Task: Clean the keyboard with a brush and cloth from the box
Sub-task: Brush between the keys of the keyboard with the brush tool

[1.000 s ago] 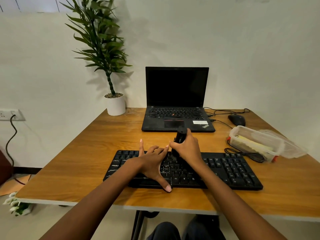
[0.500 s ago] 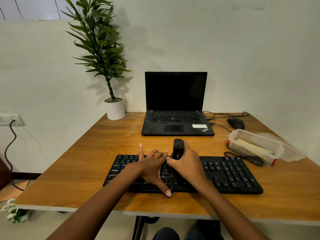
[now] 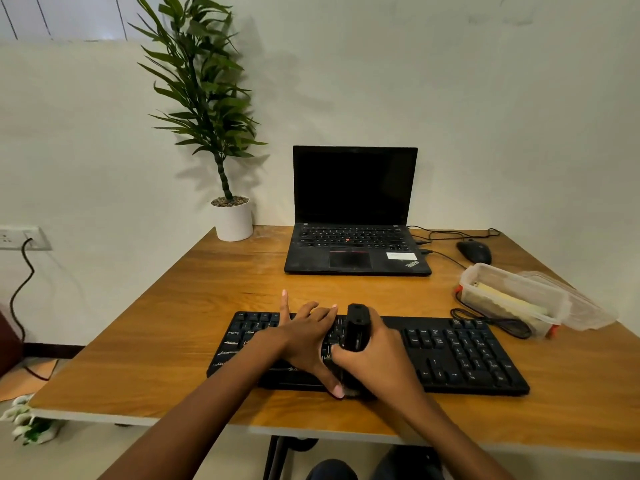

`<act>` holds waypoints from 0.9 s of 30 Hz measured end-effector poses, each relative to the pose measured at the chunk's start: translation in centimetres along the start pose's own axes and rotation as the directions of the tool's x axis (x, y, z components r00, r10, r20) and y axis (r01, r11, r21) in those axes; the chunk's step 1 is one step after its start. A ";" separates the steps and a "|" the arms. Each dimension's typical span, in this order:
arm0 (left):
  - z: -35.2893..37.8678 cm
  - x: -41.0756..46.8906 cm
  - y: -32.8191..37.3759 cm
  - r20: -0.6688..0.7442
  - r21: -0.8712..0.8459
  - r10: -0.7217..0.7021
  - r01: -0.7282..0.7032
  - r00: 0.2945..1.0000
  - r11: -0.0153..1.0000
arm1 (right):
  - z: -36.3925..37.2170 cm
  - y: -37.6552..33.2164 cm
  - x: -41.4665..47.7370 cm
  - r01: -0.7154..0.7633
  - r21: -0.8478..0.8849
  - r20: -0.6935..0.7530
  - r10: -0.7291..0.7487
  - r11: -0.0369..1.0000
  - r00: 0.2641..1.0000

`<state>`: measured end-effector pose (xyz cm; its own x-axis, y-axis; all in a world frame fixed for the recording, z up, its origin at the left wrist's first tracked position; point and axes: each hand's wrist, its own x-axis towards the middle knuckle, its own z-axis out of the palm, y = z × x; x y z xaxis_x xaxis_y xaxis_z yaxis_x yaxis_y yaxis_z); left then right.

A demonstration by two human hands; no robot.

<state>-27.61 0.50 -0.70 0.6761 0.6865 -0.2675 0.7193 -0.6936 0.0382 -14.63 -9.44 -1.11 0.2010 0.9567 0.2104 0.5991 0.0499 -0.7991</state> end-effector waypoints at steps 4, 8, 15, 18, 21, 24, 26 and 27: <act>-0.3 -0.4 0.3 0.009 0.000 -0.014 0.014 1.000 1.000 | -0.8 -0.3 3.5 0.001 -0.006 -0.146 -0.001 1.000 0.989; -0.3 -0.5 0.4 0.005 -0.011 -0.015 0.015 1.000 1.000 | -0.1 -0.1 3.5 -0.008 -0.004 -0.130 0.008 1.000 0.992; -0.1 -0.5 0.0 0.009 -0.029 0.010 -0.009 1.000 1.000 | -0.5 -0.2 2.3 0.000 0.102 -0.069 0.007 0.995 0.998; -0.5 -0.9 -0.5 0.042 -0.019 -0.014 0.015 0.999 1.000 | -0.7 -0.1 5.0 0.032 0.029 -0.161 -0.026 0.999 0.987; -1.0 -1.4 -1.8 0.095 0.001 -0.067 0.068 0.993 0.998 | -0.4 0.6 6.3 0.033 -0.030 -0.112 -0.036 0.999 0.993; -1.0 -1.4 -2.4 0.085 0.010 -0.064 0.064 0.994 0.998 | -0.3 0.5 5.4 0.008 -0.022 -0.075 -0.009 1.000 0.997; -1.0 -1.3 -2.2 0.076 0.015 -0.048 0.047 0.996 0.999 | -0.2 0.2 3.7 0.015 0.013 -0.028 -0.015 1.000 1.000; -1.0 -1.3 -2.1 0.076 0.017 -0.045 0.044 0.996 0.999 | -0.1 0.0 2.7 0.032 0.036 0.023 -0.033 0.999 0.999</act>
<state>-29.83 1.32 0.57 0.6291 0.6982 -0.3415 0.7453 -0.6667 0.0098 -14.03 -6.90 -0.44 0.1629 0.9610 0.2237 0.5772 0.0910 -0.8115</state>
